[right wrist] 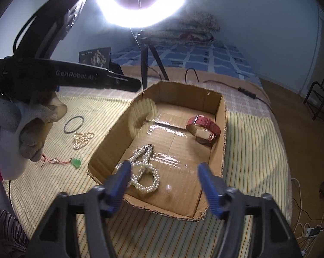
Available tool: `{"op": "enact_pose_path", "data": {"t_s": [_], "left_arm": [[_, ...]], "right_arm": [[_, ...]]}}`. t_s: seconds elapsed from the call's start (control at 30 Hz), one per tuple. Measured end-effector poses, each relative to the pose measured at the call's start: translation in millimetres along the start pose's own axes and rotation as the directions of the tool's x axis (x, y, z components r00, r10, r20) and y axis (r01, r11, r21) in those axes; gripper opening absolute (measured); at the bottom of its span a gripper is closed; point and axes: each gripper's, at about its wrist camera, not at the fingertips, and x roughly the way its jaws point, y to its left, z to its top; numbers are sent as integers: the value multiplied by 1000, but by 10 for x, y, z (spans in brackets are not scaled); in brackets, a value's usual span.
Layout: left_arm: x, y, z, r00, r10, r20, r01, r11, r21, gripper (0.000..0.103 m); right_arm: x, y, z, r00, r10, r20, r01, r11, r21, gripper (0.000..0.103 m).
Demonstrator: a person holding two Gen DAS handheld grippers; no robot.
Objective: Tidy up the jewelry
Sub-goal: 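Open both tools to release bracelet and pearl into the box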
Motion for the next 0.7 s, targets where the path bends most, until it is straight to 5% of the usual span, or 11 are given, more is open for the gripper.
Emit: {"op": "enact_pose_path", "data": {"t_s": [0.03,0.23,0.7], "left_arm": [[-24,3,-2,1000,0,9,0,1000,-1,48],[-115,18,-30,1000,13,22,-14,1000,13,59],[-545,207,-138,997,47,55,-48,999,26,63]], "right_arm": [[-18,13,3,1000,-6,6,6,1000,-4,88],[-89,71,18,998,-46,32,46,999,-14,103],[-216,314,46,997,-81,20,82,996,-34,103]]}}
